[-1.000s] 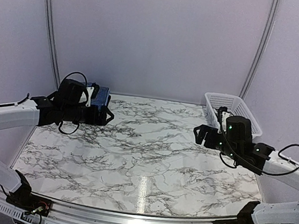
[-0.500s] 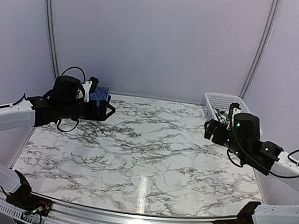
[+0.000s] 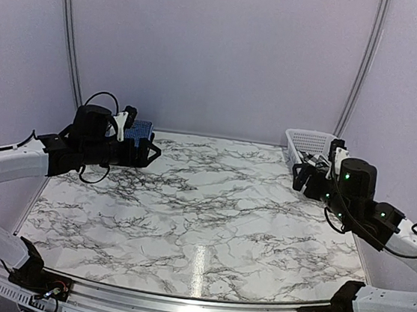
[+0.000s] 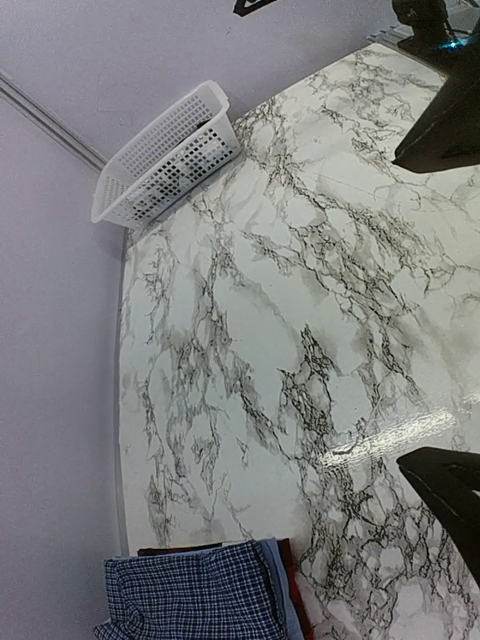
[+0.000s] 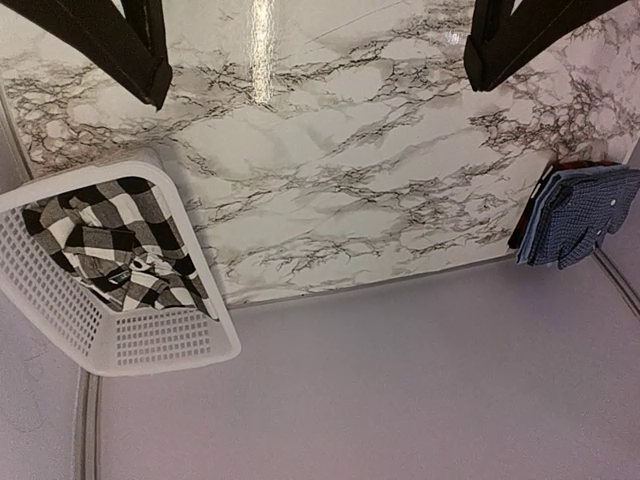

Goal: Fold and stack the long sleeve shirts
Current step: Reset both arms

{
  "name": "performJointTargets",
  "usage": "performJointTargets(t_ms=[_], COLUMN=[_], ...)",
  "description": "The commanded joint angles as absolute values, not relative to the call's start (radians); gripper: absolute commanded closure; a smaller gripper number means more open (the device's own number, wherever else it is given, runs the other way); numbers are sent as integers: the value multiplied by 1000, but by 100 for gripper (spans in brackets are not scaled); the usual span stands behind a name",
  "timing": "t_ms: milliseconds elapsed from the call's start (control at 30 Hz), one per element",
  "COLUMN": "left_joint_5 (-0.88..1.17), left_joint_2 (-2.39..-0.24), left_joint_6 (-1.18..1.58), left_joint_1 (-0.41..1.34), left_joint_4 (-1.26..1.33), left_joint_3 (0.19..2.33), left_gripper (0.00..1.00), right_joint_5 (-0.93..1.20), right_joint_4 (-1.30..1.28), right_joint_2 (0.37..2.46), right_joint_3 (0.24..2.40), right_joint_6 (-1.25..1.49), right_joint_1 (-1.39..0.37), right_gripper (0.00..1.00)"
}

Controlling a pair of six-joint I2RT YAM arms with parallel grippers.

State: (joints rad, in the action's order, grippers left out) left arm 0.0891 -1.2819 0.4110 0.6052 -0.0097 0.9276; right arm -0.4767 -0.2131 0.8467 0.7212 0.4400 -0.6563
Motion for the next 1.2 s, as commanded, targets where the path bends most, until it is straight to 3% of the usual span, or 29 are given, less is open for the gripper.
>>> performJointTargets(t_ms=[0,1167], left_joint_5=[90,98], left_joint_2=[-1249,-1265], left_joint_6=[407,414], left_joint_1=[609,609], left_joint_4=[12,11], left_joint_3=[928,939], left_gripper=[1,1], right_joint_5=[-414,-325], right_joint_4=[-175,-120], right_joint_2=[844,867], right_joint_3=[732,706], right_joint_6=[382,359], right_joint_1=[-648,-648], right_gripper=[1,1])
